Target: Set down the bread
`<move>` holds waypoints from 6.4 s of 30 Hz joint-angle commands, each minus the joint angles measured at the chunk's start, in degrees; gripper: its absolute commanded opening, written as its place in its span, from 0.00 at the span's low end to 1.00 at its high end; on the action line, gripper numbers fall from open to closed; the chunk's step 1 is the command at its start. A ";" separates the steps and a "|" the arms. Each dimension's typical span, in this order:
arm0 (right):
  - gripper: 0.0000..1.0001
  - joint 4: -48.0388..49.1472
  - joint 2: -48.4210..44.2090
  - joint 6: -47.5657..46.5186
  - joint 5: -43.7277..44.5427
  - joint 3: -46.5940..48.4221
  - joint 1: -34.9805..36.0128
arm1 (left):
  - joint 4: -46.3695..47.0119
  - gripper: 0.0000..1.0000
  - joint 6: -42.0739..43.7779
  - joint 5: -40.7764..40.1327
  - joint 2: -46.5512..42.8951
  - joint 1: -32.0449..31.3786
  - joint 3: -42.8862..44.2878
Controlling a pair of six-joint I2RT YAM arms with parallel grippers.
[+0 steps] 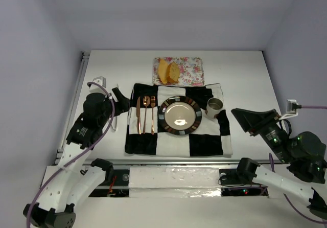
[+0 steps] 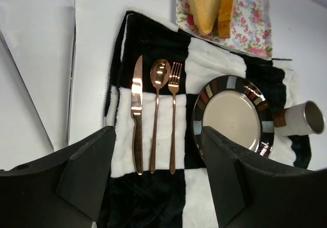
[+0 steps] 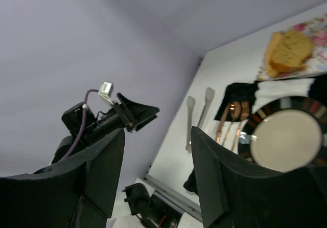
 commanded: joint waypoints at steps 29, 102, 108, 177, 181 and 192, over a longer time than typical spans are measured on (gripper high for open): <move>0.25 -15.29 -10.76 5.66 8.78 -5.82 0.45 | 21.19 0.36 14.21 -11.37 45.09 10.70 4.89; 0.74 76.11 66.94 15.77 -34.12 -5.21 5.11 | 115.60 0.00 -56.18 40.39 4.86 2.79 -28.59; 0.60 77.52 65.63 16.92 -30.78 -7.84 5.11 | 113.32 0.25 -55.83 41.80 4.34 2.79 -28.33; 0.27 -14.76 97.01 -17.01 -16.45 45.43 -23.28 | 16.01 0.98 0.51 20.62 -24.76 2.79 -16.20; 0.23 -13.27 91.83 -16.66 -15.22 41.83 -23.28 | 16.19 0.98 0.42 20.71 -24.49 2.79 -16.20; 0.17 -12.65 66.79 -14.21 -21.37 22.16 -20.65 | 15.84 0.98 0.33 20.01 -23.97 2.79 -16.20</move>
